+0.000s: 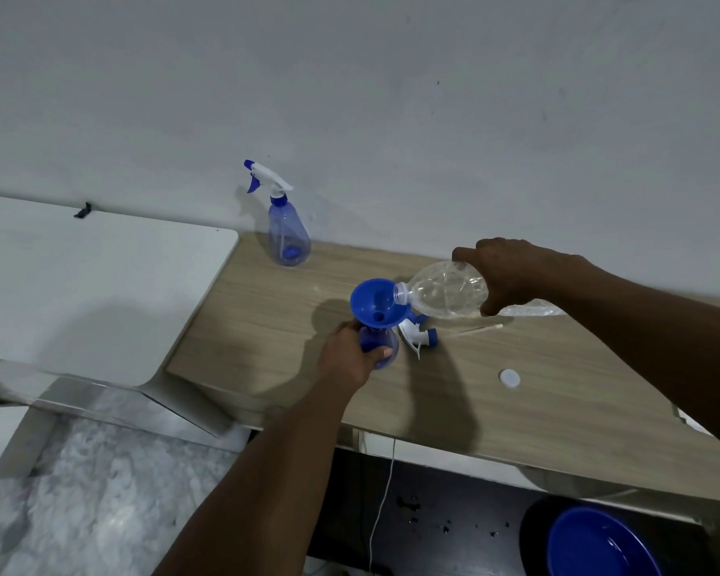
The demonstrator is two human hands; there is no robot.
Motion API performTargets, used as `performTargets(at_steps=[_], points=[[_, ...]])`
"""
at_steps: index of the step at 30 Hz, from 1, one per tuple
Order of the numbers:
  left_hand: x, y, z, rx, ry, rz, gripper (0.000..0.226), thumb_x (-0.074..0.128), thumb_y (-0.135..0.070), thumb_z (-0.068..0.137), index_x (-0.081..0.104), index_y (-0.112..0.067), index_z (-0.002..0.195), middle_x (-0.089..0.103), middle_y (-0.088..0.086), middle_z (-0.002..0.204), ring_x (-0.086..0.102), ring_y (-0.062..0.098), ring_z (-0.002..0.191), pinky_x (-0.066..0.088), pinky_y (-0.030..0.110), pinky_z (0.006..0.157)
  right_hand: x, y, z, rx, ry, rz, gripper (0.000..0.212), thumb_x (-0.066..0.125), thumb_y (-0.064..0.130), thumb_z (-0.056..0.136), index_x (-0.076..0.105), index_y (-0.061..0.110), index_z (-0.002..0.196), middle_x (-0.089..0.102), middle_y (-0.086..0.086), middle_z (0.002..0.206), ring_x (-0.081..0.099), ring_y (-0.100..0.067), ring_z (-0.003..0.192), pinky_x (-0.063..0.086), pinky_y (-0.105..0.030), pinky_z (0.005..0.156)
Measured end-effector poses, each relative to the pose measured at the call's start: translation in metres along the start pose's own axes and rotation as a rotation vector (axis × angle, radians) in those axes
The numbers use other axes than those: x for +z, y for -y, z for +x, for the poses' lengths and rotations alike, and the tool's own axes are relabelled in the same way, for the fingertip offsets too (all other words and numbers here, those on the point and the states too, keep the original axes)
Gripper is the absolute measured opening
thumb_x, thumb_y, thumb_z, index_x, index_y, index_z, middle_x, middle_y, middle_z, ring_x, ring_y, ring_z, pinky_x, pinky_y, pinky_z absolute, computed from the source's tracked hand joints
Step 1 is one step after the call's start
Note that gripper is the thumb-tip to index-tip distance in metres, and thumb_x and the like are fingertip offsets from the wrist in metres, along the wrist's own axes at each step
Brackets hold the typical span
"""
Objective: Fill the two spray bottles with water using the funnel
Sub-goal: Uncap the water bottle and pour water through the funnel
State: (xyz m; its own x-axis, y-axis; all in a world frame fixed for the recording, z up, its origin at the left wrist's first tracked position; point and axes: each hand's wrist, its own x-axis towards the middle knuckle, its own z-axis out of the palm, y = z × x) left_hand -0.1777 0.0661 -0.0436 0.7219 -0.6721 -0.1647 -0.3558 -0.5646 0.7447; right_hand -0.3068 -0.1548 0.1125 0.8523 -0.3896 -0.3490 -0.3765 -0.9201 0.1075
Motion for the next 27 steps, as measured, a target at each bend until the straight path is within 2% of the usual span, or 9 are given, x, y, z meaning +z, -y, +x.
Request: performTargets(at_steps=[9,14,27], points=[[-0.002,-0.001,0.0,0.027,0.014,-0.005,0.048,0.084,-0.032,0.073,0.063,-0.022,0.115,0.068,0.001,0.109,0.066,0.021,0.096,0.051,0.033,0.082,-0.009,0.004,0.0,0.007,0.006,-0.113,0.085,0.083,0.036,0.069,0.037,0.029,0.14,0.046,0.003,0.101,0.046,-0.018,0.09,0.043,-0.036,0.075],[-0.003,-0.002,-0.001,0.005,0.016,-0.016,0.051,0.084,-0.033,0.072,0.062,-0.022,0.116,0.067,0.002,0.109,0.065,0.023,0.098,0.052,0.036,0.085,-0.012,0.005,-0.001,0.014,0.006,-0.139,0.082,0.083,0.037,0.069,0.038,0.028,0.137,0.047,0.002,0.1,0.047,-0.019,0.089,0.042,-0.035,0.072],[-0.004,-0.006,-0.004,-0.011,0.003,-0.003,0.05,0.084,-0.033,0.072,0.063,-0.021,0.116,0.067,0.002,0.11,0.065,0.023,0.099,0.052,0.038,0.086,-0.017,0.004,-0.004,0.024,0.01,-0.176,0.086,0.084,0.039,0.069,0.036,0.029,0.139,0.047,0.001,0.103,0.049,-0.019,0.091,0.049,-0.039,0.079]])
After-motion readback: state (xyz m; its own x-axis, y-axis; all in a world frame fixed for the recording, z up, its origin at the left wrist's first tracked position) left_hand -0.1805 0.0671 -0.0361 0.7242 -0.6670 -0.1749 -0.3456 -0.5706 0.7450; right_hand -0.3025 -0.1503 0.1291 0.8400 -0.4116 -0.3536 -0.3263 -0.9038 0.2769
